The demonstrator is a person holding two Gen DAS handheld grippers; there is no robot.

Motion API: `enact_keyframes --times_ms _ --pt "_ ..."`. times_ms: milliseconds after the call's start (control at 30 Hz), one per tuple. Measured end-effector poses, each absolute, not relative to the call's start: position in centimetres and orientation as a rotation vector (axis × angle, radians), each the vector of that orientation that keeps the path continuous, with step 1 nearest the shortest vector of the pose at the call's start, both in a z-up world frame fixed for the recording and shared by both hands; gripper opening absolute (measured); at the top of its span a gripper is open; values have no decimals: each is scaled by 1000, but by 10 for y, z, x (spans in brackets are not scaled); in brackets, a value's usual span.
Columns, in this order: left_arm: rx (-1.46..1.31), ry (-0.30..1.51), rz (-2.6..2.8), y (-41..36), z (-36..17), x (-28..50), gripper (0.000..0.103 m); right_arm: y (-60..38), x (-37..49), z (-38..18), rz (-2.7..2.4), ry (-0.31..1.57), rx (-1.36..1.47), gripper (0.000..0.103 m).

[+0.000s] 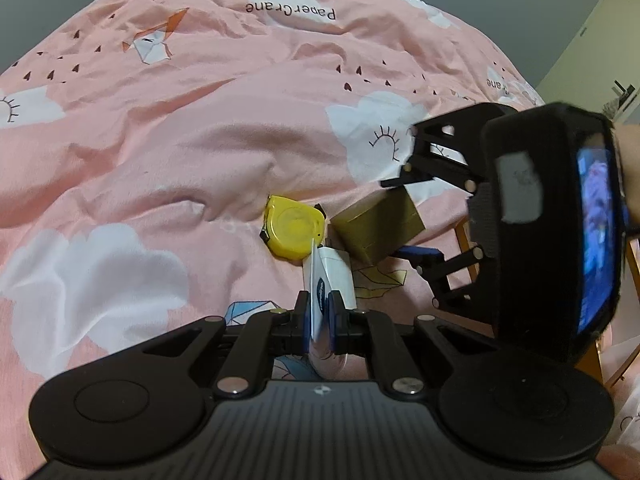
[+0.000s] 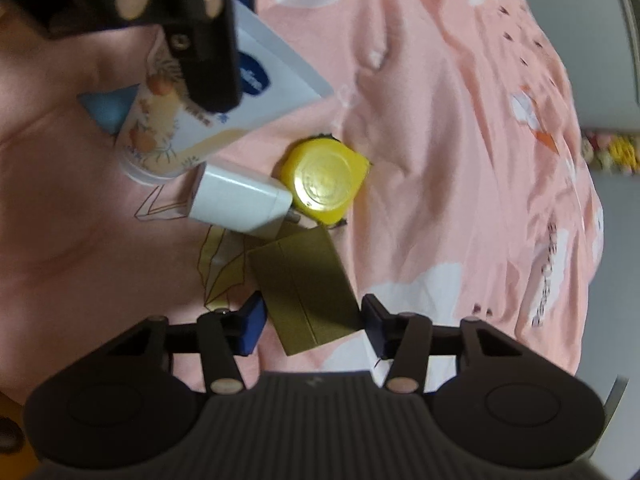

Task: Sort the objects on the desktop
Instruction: 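Grasp the white Vaseline tube's crimped end with the left gripper while the right grasps the olive box, then carry the Vaseline tube and olive box to the orange shoebox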

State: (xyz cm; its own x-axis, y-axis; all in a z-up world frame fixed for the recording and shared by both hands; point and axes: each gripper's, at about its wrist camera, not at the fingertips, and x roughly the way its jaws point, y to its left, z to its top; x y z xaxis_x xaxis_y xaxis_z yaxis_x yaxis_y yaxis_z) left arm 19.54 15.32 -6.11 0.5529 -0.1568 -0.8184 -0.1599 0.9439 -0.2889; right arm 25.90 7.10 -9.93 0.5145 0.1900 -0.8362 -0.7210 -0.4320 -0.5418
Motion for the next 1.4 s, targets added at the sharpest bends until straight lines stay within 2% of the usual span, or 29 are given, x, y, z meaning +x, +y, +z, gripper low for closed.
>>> enact_keyframes --times_ms 367,567,800,1100,1400 --pt "-396 886 14 147 -20 180 8 21 288 15 976 843 -809 49" --pt "-396 802 -33 129 22 173 8 -42 264 54 900 878 -507 49" --pt "-387 712 -172 86 67 180 8 -133 265 93 716 843 -341 49" --pt "-309 747 -345 7 72 211 8 -234 285 66 418 953 -216 49" --pt "-242 831 -384 -45 49 236 8 -250 341 0 295 1016 -119 49"
